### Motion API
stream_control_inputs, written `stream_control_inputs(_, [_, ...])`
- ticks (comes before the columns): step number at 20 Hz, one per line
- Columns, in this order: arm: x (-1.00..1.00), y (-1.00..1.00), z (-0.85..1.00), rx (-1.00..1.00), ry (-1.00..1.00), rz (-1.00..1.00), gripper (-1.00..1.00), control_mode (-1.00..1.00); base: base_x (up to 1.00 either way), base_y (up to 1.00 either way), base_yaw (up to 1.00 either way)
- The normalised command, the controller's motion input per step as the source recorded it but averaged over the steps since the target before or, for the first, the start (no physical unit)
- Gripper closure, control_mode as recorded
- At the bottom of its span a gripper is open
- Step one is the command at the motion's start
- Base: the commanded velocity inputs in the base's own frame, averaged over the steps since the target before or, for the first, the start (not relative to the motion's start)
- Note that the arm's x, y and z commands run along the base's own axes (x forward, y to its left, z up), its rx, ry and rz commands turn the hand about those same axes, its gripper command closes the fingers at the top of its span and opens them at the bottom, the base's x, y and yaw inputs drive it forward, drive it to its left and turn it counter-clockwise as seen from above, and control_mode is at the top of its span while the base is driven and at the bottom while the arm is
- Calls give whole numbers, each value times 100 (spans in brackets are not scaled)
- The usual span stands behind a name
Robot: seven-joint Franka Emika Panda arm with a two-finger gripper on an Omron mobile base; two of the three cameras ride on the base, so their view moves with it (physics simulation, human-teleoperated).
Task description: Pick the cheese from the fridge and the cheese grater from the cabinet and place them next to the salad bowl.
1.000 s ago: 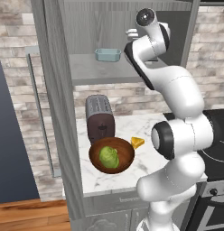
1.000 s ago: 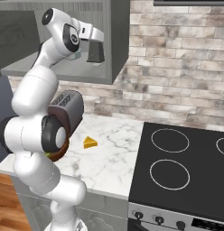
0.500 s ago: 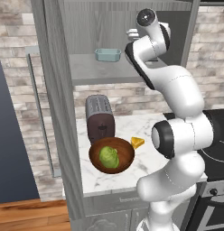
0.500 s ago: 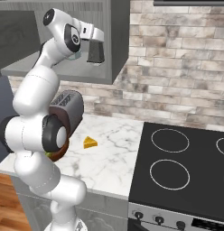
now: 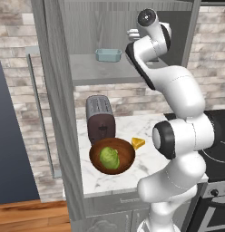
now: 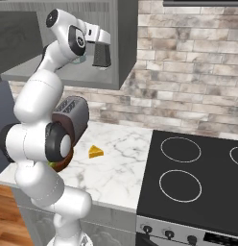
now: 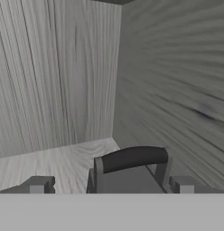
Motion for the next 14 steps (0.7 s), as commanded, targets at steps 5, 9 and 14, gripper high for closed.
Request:
stream_control_inputs(5, [-6,0,1,0,0,0,-100,-100,0,0,0])
stream_control_inputs(9, [-14,0,0,0,0,0,-100,-100,0,0,0])
stream_control_inputs(14, [-16,0,0,0,0,0,-100,-100,0,0,0])
